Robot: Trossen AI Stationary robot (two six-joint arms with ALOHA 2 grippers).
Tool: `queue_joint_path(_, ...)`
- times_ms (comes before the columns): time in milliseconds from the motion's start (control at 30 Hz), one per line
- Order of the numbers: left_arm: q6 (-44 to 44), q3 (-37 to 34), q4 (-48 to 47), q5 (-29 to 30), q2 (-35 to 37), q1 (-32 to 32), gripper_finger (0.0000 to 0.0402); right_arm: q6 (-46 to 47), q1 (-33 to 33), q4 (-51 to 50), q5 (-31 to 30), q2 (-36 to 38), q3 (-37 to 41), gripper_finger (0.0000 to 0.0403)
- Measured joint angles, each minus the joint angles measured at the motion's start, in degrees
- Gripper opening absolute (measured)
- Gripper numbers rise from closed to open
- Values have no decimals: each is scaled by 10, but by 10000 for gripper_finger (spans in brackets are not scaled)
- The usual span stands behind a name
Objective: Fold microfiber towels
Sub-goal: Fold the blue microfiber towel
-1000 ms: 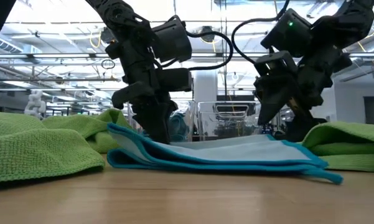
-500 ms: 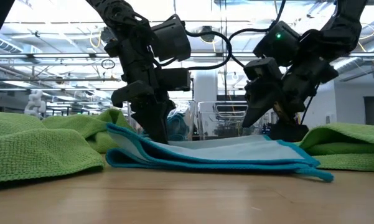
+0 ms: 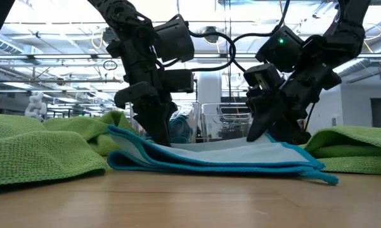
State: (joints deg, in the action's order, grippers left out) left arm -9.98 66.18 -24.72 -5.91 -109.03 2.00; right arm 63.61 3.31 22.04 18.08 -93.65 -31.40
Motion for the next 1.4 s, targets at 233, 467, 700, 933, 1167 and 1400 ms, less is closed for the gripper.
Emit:
queue_joint_path(233,31,0,-2,18,0,1,8,-26,8,-1,17,5,1,8)
queue_joint_path(467,71,1,-15,53,38,5,5,-88,37,-27,18,54,2,6)
queue_joint_path(700,64,1,-18,109,108,5,7,-122,49,-60,17,115,2,8)
queue_joint_path(933,54,1,-48,111,146,-6,10,-116,24,-56,5,155,1,8)
queue_joint_path(1167,52,1,-65,119,146,-33,9,-59,-26,-28,-38,155,1,8)
queue_joint_path(1400,66,1,-76,120,146,-59,7,22,-83,-16,-93,155,1,8)
